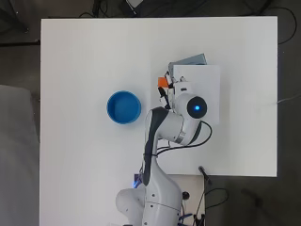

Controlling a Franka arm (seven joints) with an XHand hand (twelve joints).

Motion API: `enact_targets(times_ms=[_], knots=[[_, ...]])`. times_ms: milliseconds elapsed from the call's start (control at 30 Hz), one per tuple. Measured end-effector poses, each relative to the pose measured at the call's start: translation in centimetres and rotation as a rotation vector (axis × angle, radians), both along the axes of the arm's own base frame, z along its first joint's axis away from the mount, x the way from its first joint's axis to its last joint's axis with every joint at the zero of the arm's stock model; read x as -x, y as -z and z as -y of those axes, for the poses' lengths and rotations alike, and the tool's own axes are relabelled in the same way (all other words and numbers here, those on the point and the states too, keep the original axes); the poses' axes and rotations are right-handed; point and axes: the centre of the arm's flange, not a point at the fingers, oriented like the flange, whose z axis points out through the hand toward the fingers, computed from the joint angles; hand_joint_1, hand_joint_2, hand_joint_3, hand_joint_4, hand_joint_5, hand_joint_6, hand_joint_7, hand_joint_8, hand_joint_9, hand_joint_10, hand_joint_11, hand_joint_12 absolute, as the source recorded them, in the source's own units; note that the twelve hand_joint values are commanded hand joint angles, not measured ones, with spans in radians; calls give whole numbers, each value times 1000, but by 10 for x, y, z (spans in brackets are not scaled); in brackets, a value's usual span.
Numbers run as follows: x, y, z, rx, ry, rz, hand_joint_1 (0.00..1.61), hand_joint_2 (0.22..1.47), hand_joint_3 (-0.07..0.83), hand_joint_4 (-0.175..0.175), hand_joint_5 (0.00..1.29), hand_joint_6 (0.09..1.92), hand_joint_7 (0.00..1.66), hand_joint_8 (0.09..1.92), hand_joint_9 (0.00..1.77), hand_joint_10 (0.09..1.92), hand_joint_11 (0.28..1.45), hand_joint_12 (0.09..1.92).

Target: Teleoperate dual arm-hand system to pick and place objects

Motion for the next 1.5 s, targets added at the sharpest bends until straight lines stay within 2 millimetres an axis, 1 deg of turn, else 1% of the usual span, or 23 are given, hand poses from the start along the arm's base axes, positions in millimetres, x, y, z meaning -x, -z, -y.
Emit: enact_targets(times_ms=[67, 100, 200, 300, 400, 500, 567, 633, 700, 767, 900, 933, 967, 1000, 1033, 1067, 1100, 1167, 1233, 1400, 1433, 1467, 1500], knots=[[2, -18, -16, 13, -44, 40, 890, 1252, 2, 175, 706, 1407, 1073, 1920, 1373, 1920, 1010, 1878], [3, -22, -21, 16, -69, 56, 889, 1254, 1, 175, 703, 1412, 1077, 1920, 1380, 1920, 1024, 1887], [7, -21, -39, 31, -144, 93, 885, 1258, 1, 175, 698, 1425, 1088, 1920, 1402, 1920, 1066, 1910], [12, -19, -65, 48, -215, 141, 866, 1271, 3, 175, 676, 1456, 1071, 1920, 1421, 1920, 1110, 1920], [20, 2, -94, 71, -313, 138, 849, 1285, 3, 175, 652, 1487, 952, 1920, 1346, 1920, 1092, 1920], [28, 31, -114, 44, -399, 71, 841, 1293, 2, 175, 640, 1503, 857, 1920, 1273, 1920, 1048, 1920], [25, 42, -121, 32, -435, 44, 839, 1296, 1, 175, 636, 1508, 829, 1920, 1251, 1920, 1039, 1920], [21, 48, -127, 29, -459, 40, 843, 1295, 0, 175, 639, 1505, 812, 1920, 1235, 1920, 1033, 1920], [22, 58, -133, 22, -478, 33, 847, 1294, -1, 175, 642, 1504, 805, 1920, 1229, 1920, 1030, 1920], [24, 77, -139, 11, -492, 4, 849, 1294, 0, 175, 643, 1505, 821, 1920, 1246, 1920, 1043, 1920], [23, 118, -151, -18, -483, -120, 845, 1297, 1, 175, 638, 1514, 861, 1920, 1278, 1920, 1062, 1920], [23, 126, -153, -23, -478, -146, 754, 1265, -9, 125, 551, 1143, 713, 1459, 1039, 1498, 870, 1524], [23, 131, -156, -27, -474, -165, 576, 1161, -19, 54, 339, 677, 432, 888, 676, 968, 659, 981], [23, 132, -158, -27, -469, -178, 399, 1101, -14, 3, 188, 360, 270, 487, 472, 571, 535, 558], [22, 130, -160, -23, -462, -189, 307, 1099, -5, -16, 197, 190, 266, 259, 439, 324, 496, 297], [21, 126, -163, -14, -451, -202, 293, 1115, 0, -19, 252, 99, 306, 133, 460, 176, 491, 151], [19, 122, -166, -1, -427, -218, 302, 1128, 2, -22, 276, 87, 332, 87, 479, 95, 492, 87], [17, 117, -168, 11, -362, -232, 304, 1135, 1, -23, 274, 87, 347, 87, 488, 87, 492, 87], [15, 107, -170, 21, -311, -226, 286, 1129, -3, -8, 279, 87, 363, 87, 489, 87, 491, 87], [7, 51, -172, 56, -335, -118, 254, 1096, -12, 70, 285, 87, 399, 87, 500, 87, 496, 87], [5, 37, -173, 62, -329, -95, 257, 1091, -12, 87, 291, 87, 406, 87, 507, 87, 497, 87], [2, 21, -172, 72, -316, -75, 274, 1089, -8, 103, 328, 87, 421, 87, 516, 87, 497, 87], [-1, 4, -172, 82, -301, -61, 292, 1091, -5, 110, 358, 87, 470, 87, 566, 87, 505, 87]])
